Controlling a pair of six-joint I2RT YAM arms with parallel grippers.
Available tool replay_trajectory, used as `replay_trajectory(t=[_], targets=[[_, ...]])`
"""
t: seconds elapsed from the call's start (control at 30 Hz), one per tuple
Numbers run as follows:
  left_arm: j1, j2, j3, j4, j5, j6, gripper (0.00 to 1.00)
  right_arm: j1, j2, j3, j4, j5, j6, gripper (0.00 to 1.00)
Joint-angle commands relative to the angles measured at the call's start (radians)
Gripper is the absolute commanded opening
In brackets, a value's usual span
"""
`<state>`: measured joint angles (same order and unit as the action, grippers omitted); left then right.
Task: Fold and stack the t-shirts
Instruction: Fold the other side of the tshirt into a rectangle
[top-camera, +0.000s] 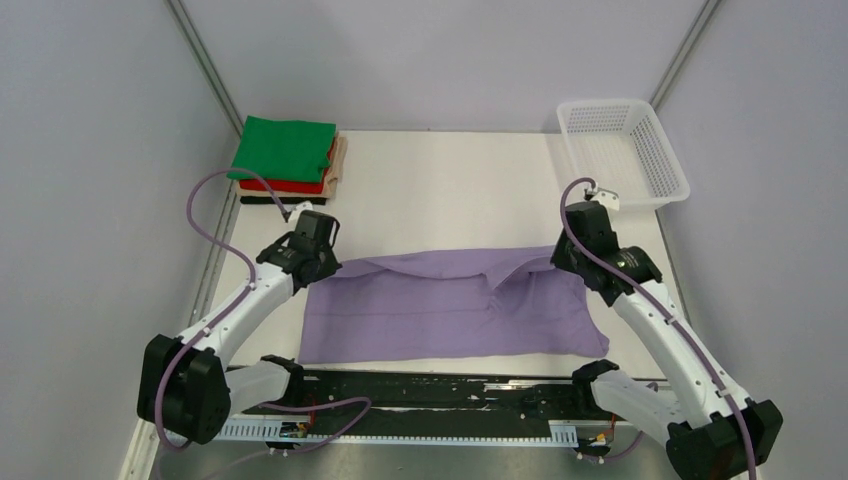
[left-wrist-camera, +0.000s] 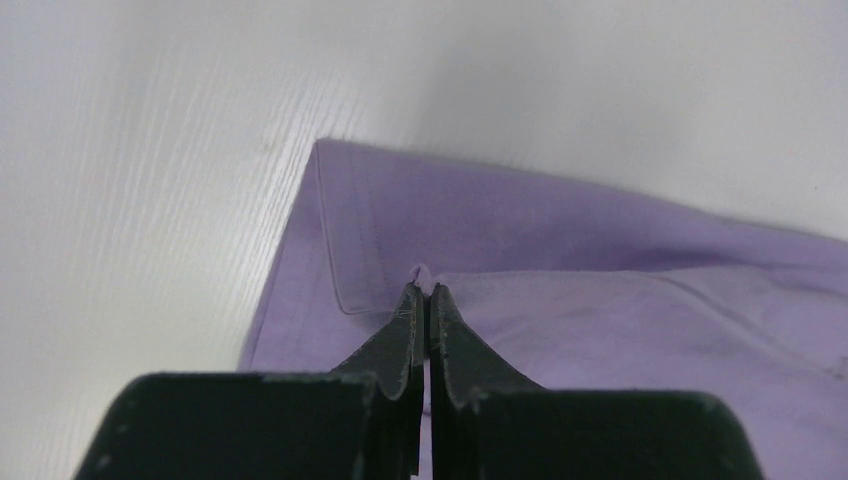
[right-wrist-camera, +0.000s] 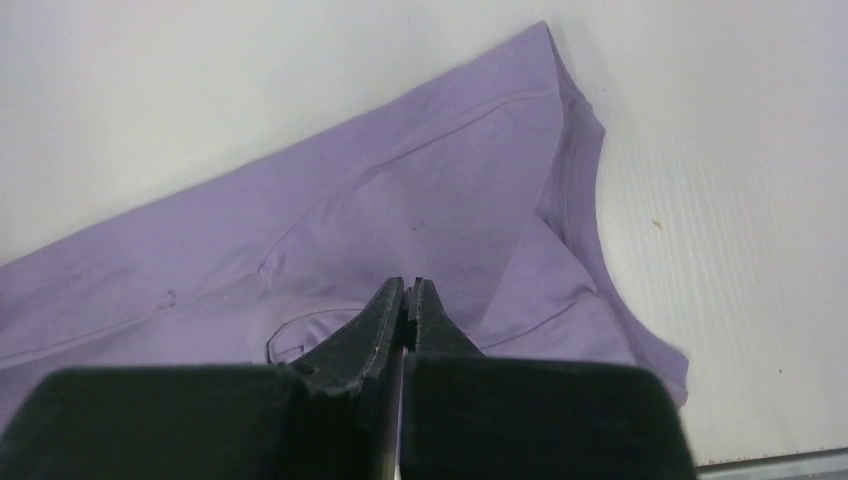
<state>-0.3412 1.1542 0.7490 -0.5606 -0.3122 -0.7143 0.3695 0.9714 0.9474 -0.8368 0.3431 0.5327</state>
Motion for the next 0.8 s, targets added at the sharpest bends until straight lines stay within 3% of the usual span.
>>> replay_trajectory(t=[0.0,0.13,0.27,0.43,0.77], targets=[[-0.014,-0.057,-0.041,-0.02,-0.028,-0.072,0.0,0.013,-0.068,-0.009,-0.092,0.0,0.087,0.0],[-0.015,-0.1,-0.069,-0.047,-0.046,-0.081,0.0,0.013,-0.062,-0.009,-0.175,-0.059,0.148,0.0],[-0.015,-0.12,-0.086,-0.047,-0.044,-0.074,0.02,0.014,-0.053,-0.017,-0.286,0.015,0.242,0.0],[-0.015,-0.104,-0.074,-0.028,-0.052,-0.064,0.04,0.014,-0.059,-0.051,-0.286,0.005,0.26,0.0],[-0.015,-0.068,0.109,-0.024,-0.155,-0.001,0.05,0.014,-0.072,-0.013,-0.294,0.02,0.261,0.01]])
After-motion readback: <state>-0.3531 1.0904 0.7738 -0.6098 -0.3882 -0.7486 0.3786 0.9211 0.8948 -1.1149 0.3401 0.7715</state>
